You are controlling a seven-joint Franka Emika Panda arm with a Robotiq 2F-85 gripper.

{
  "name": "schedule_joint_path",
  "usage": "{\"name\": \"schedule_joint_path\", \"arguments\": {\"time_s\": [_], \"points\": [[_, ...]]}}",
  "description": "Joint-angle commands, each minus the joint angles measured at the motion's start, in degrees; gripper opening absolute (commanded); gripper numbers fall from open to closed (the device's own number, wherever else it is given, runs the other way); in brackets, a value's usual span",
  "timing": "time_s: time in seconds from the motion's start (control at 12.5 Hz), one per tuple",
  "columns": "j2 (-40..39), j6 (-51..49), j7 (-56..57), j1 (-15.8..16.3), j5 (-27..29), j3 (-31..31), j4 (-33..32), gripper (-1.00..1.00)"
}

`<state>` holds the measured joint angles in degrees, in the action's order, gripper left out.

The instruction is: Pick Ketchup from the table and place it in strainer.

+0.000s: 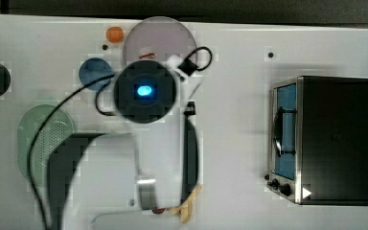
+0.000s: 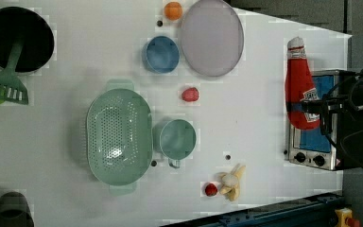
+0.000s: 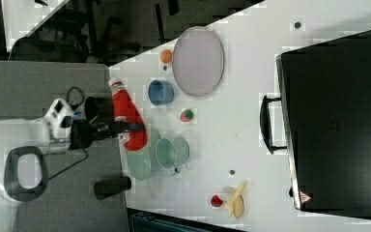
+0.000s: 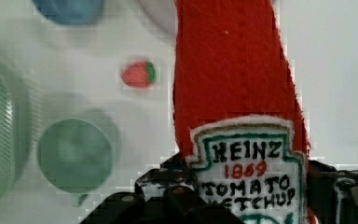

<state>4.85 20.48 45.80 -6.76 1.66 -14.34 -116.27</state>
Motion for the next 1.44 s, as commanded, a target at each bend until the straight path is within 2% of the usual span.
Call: {"name": "schedule_joint_path", "arguments": {"time_s": [0.08,0.4,0.72,1.12,1.2,1.44], "points": [[-2.18,-2.08,-11.29,2.57,0.50,-6.65,-2.31,0.24],[-4.13,0.78,-25.13,3.44,0.52,-15.98,-2.38,0.24],[-10.55,11.28,-35.75,4.19,0.51,-24.17,-2.90,0.24],[-22.65,28.88,-47.04,6.92,-0.97,-27.88,-4.57,0.24],[-24.58,31.72,-49.60,7.50,-2.40,-27.81,-4.98,0.32],[-28.19,34.74,-52.27,7.81,-5.50,-27.63,-5.81,0.96]]}}
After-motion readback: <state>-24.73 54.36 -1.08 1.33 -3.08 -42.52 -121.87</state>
